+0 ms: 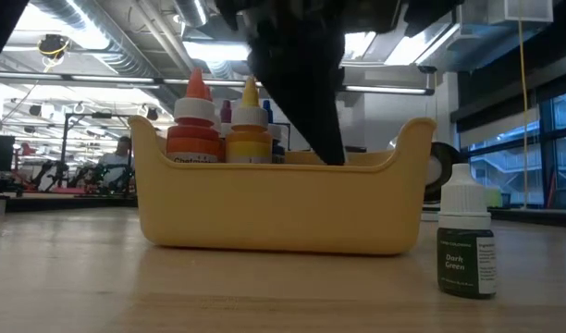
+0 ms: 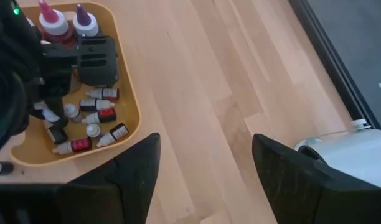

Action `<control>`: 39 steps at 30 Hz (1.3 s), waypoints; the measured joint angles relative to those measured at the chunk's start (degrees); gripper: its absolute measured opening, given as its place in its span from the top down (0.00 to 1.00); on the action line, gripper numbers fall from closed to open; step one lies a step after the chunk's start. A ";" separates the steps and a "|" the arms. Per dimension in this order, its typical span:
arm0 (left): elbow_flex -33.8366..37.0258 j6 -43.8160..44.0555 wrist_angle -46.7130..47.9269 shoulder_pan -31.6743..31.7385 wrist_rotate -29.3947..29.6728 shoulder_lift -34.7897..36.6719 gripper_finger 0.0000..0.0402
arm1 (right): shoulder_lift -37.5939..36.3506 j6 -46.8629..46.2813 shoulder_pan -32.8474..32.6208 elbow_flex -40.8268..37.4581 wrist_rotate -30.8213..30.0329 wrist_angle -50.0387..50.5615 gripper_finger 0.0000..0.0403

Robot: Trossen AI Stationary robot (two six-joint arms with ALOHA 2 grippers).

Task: Pick & Place food coloring
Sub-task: Put the small black food coloring bottle in the yellow bin

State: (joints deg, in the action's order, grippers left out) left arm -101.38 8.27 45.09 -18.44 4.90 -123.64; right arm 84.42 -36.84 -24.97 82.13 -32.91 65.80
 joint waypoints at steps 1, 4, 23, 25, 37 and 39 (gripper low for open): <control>0.01 0.00 0.10 -0.02 0.48 -0.17 0.87 | -0.04 -0.08 0.00 0.00 -0.02 0.00 0.37; 0.07 -0.02 -0.03 -0.02 0.99 -0.17 0.87 | -0.07 -0.20 0.00 0.00 0.00 0.02 0.37; 0.72 -3.06 -0.35 0.55 2.54 -0.80 0.86 | -0.07 -0.37 0.00 0.00 0.00 0.02 0.37; 0.70 -3.26 -0.95 0.73 1.74 -1.06 0.86 | -0.07 -0.37 0.00 0.00 -0.02 0.02 0.37; 0.74 -5.14 -1.41 1.05 1.84 -2.31 0.79 | -0.09 -0.41 0.00 0.00 0.09 0.02 0.37; 0.74 -5.14 -1.47 1.03 1.84 -2.30 0.78 | -0.09 -0.41 0.00 0.00 0.17 0.02 0.37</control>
State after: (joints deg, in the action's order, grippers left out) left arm -100.64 3.14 43.62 -17.41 6.74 -125.94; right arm 84.33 -37.25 -24.97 82.13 -32.73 65.82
